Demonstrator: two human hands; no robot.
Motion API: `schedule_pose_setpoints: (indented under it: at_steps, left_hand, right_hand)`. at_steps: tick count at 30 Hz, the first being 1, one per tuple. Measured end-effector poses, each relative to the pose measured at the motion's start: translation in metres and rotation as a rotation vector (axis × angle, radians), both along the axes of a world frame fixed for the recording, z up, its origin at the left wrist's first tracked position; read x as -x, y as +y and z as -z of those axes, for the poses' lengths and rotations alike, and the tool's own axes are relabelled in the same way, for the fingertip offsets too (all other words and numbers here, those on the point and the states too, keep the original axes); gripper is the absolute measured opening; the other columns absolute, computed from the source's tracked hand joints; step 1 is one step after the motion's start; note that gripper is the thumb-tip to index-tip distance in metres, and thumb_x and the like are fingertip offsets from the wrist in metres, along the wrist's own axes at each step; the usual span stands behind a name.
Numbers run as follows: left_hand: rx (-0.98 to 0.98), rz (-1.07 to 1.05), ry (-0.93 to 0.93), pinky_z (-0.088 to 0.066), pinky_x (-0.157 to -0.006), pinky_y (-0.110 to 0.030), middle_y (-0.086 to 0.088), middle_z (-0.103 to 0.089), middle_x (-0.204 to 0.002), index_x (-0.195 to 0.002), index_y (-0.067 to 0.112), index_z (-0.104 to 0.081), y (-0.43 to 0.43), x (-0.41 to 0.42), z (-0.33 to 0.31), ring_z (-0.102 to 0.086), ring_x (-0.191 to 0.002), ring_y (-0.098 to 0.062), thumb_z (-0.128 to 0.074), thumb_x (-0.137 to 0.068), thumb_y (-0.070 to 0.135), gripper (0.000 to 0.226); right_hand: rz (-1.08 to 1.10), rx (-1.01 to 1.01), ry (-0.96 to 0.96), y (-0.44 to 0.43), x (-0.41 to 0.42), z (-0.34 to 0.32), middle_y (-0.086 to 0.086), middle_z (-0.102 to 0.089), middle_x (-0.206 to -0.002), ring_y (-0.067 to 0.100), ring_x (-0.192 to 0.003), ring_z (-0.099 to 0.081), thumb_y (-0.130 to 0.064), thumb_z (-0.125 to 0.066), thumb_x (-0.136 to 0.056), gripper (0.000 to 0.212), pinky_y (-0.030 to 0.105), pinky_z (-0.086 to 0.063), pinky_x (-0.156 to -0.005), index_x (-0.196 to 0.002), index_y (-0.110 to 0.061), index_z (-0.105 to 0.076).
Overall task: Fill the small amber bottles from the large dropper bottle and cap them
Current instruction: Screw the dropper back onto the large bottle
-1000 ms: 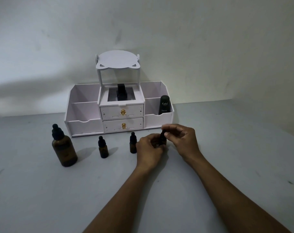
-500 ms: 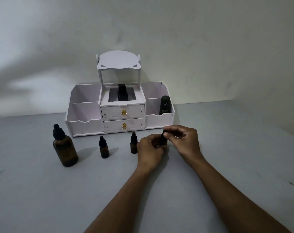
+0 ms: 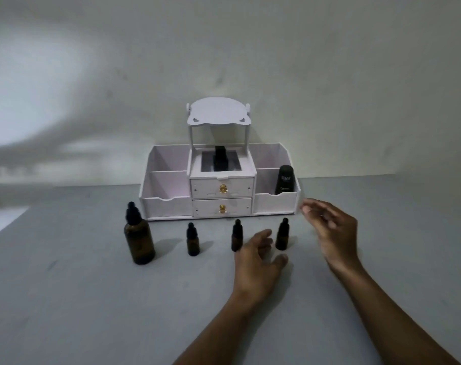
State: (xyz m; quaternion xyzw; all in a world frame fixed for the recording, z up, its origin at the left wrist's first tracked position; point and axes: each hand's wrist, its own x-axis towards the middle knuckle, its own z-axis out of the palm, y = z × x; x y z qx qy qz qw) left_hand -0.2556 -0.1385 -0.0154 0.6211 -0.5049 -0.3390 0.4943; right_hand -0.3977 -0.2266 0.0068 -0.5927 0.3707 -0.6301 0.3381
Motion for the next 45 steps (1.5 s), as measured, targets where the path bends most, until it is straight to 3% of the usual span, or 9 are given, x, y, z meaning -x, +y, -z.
schedule_pose_setpoints:
  at_steps: [2,5,12,15,23,29,35,40,45]
  left_hand:
    - [0.031,0.004,-0.028,-0.05,-0.102,-0.019,0.011,-0.063,-0.13,-0.14,0.032,-0.054,0.022,-0.011,-0.004,-0.059,-0.114,-0.001,-0.078,-0.087,0.022,0.059]
    - [0.154,-0.049,-0.053,-0.055,-0.088,-0.015,0.019,-0.069,-0.116,-0.126,0.041,-0.061,0.054,-0.042,-0.018,-0.065,-0.106,0.003,-0.079,-0.086,0.026,0.046]
    - [0.528,-0.483,0.043,-0.056,-0.068,-0.024,0.002,-0.075,-0.089,-0.107,0.033,-0.071,0.101,-0.163,-0.047,-0.071,-0.08,-0.008,-0.074,-0.081,0.019,0.03]
    - [0.462,-0.581,0.059,-0.051,-0.077,-0.025,0.002,-0.073,-0.101,-0.116,0.029,-0.067,0.103,-0.211,-0.039,-0.07,-0.092,-0.008,-0.08,-0.079,0.012,0.043]
    - [0.232,-0.219,0.061,-0.056,-0.084,-0.019,0.004,-0.067,-0.132,-0.138,0.026,-0.058,0.081,-0.25,-0.002,-0.065,-0.12,-0.012,-0.08,-0.066,0.015,0.076]
    - [0.226,-0.159,0.006,-0.057,-0.093,-0.028,0.001,-0.075,-0.12,-0.132,0.016,-0.066,0.077,-0.255,0.008,-0.071,-0.111,-0.014,-0.078,-0.082,0.003,0.053]
    - [0.229,-0.156,-0.014,-0.057,-0.096,-0.033,-0.002,-0.074,-0.122,-0.134,0.016,-0.065,0.076,-0.258,0.009,-0.071,-0.113,-0.018,-0.078,-0.083,0.008,0.054]
    - [0.218,-0.143,-0.029,-0.057,-0.099,-0.037,-0.001,-0.073,-0.124,-0.135,0.019,-0.064,0.077,-0.256,0.008,-0.071,-0.112,-0.017,-0.077,-0.083,0.012,0.054]
    - [0.204,-0.15,-0.023,-0.057,-0.097,-0.036,-0.001,-0.073,-0.123,-0.136,0.019,-0.064,0.077,-0.256,0.007,-0.072,-0.11,-0.017,-0.077,-0.085,0.01,0.053]
  right_hand:
    - [-0.008,0.028,-0.001,0.006,-0.003,-0.009,-0.015,-0.077,-0.083,0.002,-0.074,-0.07,-0.002,-0.071,-0.088,0.018,0.014,-0.055,-0.072,-0.102,-0.012,-0.075]
    - [-0.085,0.075,0.023,0.02,-0.017,-0.027,-0.002,-0.076,-0.082,0.007,-0.054,-0.062,-0.001,-0.067,-0.09,0.017,0.016,-0.053,-0.059,-0.104,-0.006,-0.075]
    - [-0.389,0.128,0.095,0.055,-0.112,-0.069,0.007,-0.074,-0.074,0.013,-0.055,-0.062,0.001,-0.068,-0.089,0.017,0.027,-0.054,-0.055,-0.094,-0.013,-0.077]
    - [-0.467,0.121,0.198,0.062,-0.16,-0.073,-0.001,-0.076,-0.082,0.011,-0.069,-0.067,-0.01,-0.074,-0.087,0.016,0.033,-0.057,-0.064,-0.095,-0.022,-0.078]
    - [-0.582,0.066,0.422,0.07,-0.242,-0.051,-0.014,-0.071,-0.11,-0.001,-0.099,-0.066,-0.021,-0.076,-0.085,0.036,0.015,-0.055,-0.077,-0.12,-0.027,-0.069]
    - [-0.517,0.107,0.412,0.069,-0.255,-0.042,-0.008,-0.075,-0.1,-0.007,-0.089,-0.066,-0.012,-0.073,-0.087,0.027,0.007,-0.05,-0.071,-0.112,-0.022,-0.075]
    - [-0.506,0.122,0.357,0.069,-0.26,-0.038,-0.007,-0.074,-0.093,-0.003,-0.075,-0.065,-0.013,-0.079,-0.082,0.027,0.007,-0.048,-0.066,-0.108,-0.019,-0.076]
    - [-0.478,0.154,0.369,0.068,-0.262,-0.037,-0.008,-0.072,-0.093,-0.006,-0.078,-0.065,-0.016,-0.08,-0.081,0.03,0.012,-0.053,-0.071,-0.111,-0.019,-0.075]
    - [-0.455,0.154,0.403,0.067,-0.263,-0.038,-0.007,-0.071,-0.09,-0.01,-0.074,-0.063,-0.021,-0.082,-0.08,0.03,0.005,-0.05,-0.069,-0.11,-0.02,-0.075]
